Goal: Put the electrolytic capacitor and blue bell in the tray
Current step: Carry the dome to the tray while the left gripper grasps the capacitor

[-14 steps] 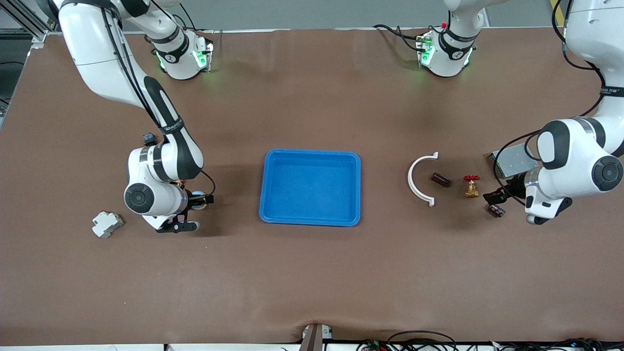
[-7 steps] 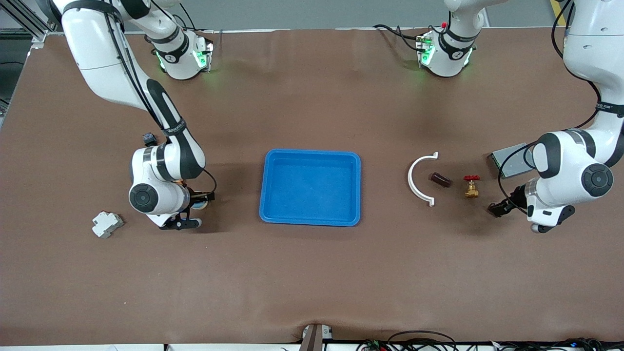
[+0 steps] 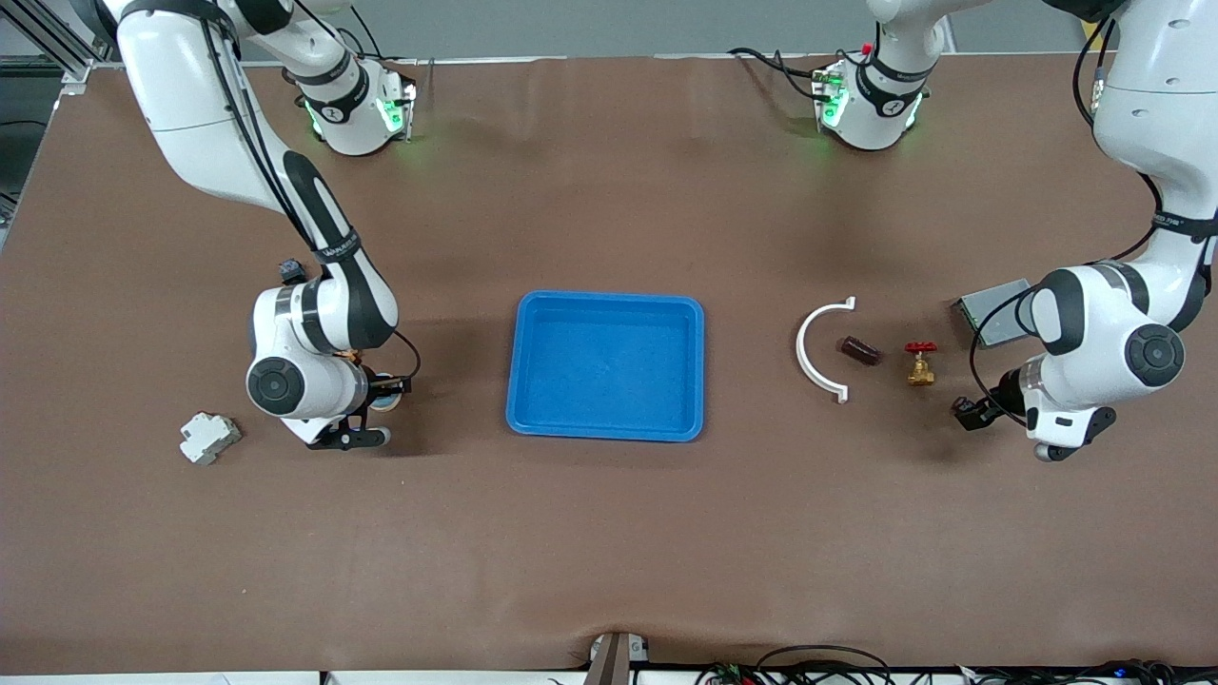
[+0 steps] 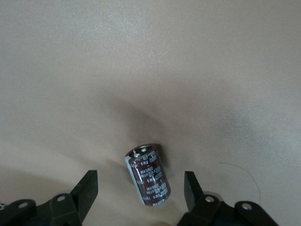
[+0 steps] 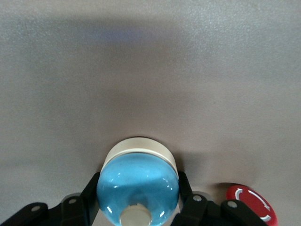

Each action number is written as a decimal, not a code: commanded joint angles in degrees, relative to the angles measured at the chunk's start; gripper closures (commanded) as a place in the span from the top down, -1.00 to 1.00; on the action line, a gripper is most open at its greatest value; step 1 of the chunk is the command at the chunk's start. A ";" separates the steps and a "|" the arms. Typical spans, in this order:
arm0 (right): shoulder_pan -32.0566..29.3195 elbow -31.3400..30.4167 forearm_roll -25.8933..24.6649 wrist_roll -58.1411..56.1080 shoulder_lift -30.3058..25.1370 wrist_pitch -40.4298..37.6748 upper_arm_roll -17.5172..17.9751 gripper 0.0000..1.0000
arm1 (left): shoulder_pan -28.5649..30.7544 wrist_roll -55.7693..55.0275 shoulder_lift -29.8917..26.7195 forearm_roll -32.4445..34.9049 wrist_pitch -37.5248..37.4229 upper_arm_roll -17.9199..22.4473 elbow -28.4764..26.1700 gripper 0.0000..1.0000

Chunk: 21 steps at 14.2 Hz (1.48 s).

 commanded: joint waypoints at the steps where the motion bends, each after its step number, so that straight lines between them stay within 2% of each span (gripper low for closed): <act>1: 1.18 0.30 0.14 0.87 -1.19 -1.14 0.17 -0.75 | 0.13 -1.27 0.79 1.74 0.69 -0.31 0.68 0.39; 4: 5.47 0.48 2.33 11.45 -4.70 -5.09 0.61 -0.76 | 0.22 -1.18 0.96 1.83 1.05 -0.31 0.42 0.14; 7: 14.78 0.83 2.43 29.03 -6.47 -5.98 0.61 -0.77 | 0.13 -1.09 1.58 1.92 1.13 -0.31 0.42 -0.04; 9: 19.62 2.05 2.69 35.73 -6.47 -5.90 0.61 -0.77 | 0.13 -1.09 1.58 1.92 1.13 -0.31 0.42 -0.21; 12: 23.33 4.34 6.98 39.89 -6.12 -5.46 0.61 -0.77 | 0.13 -1.09 1.58 1.92 1.13 -0.40 0.33 -0.61; 14: 23.86 5.66 9.71 39.89 -5.68 -4.76 0.61 -0.77 | 0.05 -0.57 1.40 1.92 0.96 -0.40 0.50 -1.00; 17: 24.30 5.93 10.08 39.81 -4.54 -1.33 0.61 -0.77 | -0.04 -1.35 0.79 1.21 0.17 -0.84 0.77 -1.00; 21: 24.74 6.72 10.25 39.72 -1.39 1.48 0.61 -0.77 | -0.22 -1.70 -0.44 1.21 -4.66 -1.10 2.00 -1.00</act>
